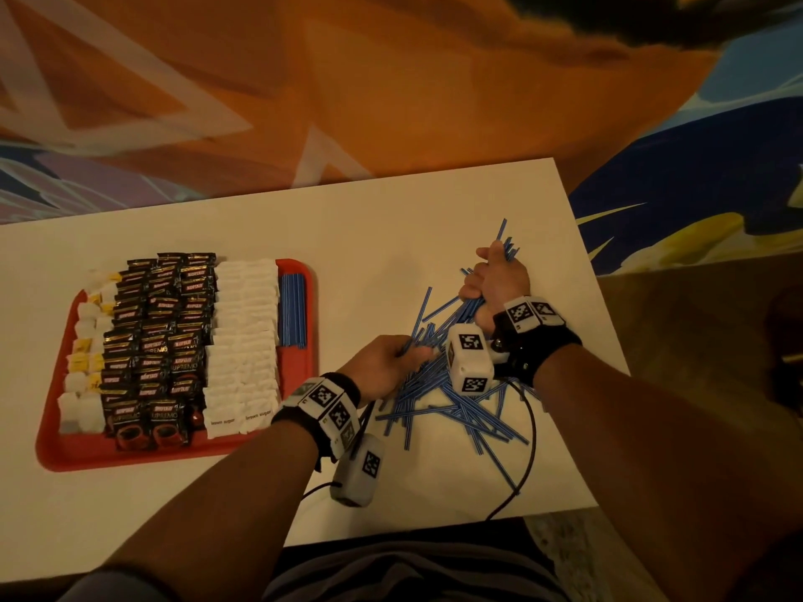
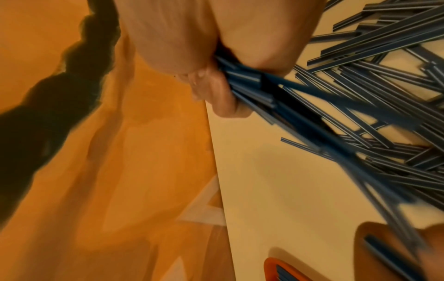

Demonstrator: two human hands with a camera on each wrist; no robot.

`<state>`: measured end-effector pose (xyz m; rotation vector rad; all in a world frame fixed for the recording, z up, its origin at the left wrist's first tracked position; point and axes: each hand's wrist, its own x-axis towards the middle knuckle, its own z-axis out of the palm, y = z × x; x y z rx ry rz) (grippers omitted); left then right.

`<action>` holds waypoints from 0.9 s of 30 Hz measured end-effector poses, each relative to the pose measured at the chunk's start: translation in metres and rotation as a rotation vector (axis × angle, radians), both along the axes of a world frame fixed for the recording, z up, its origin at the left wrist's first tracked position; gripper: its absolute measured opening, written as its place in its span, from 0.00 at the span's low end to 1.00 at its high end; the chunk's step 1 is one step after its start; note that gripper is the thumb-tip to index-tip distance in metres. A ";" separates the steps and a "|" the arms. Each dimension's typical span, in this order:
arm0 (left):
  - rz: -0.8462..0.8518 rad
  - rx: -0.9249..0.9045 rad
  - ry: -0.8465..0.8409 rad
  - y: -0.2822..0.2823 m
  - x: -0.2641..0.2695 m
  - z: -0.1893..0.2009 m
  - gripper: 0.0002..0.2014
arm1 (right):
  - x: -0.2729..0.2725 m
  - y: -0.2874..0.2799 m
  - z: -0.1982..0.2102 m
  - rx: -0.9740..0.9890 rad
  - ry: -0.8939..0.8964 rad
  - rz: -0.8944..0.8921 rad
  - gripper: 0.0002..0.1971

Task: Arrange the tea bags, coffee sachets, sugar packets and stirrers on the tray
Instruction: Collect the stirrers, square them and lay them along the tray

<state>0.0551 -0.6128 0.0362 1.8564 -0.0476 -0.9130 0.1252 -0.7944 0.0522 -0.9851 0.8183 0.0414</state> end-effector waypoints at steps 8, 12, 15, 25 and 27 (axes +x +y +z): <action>0.134 -0.024 -0.030 0.010 0.002 -0.002 0.22 | 0.003 0.001 0.012 0.025 -0.055 0.009 0.18; 0.116 -0.136 0.069 0.011 0.004 0.009 0.20 | 0.001 0.005 0.011 0.024 -0.046 -0.001 0.18; -0.027 -0.183 0.161 0.008 0.001 0.017 0.22 | -0.001 0.009 0.011 0.019 -0.051 -0.002 0.18; 0.124 -0.279 0.220 -0.004 -0.007 0.019 0.15 | -0.008 0.017 0.008 -0.006 -0.054 -0.030 0.19; 0.202 -0.257 0.190 -0.008 -0.006 0.019 0.16 | -0.010 0.020 0.009 0.028 -0.049 -0.020 0.18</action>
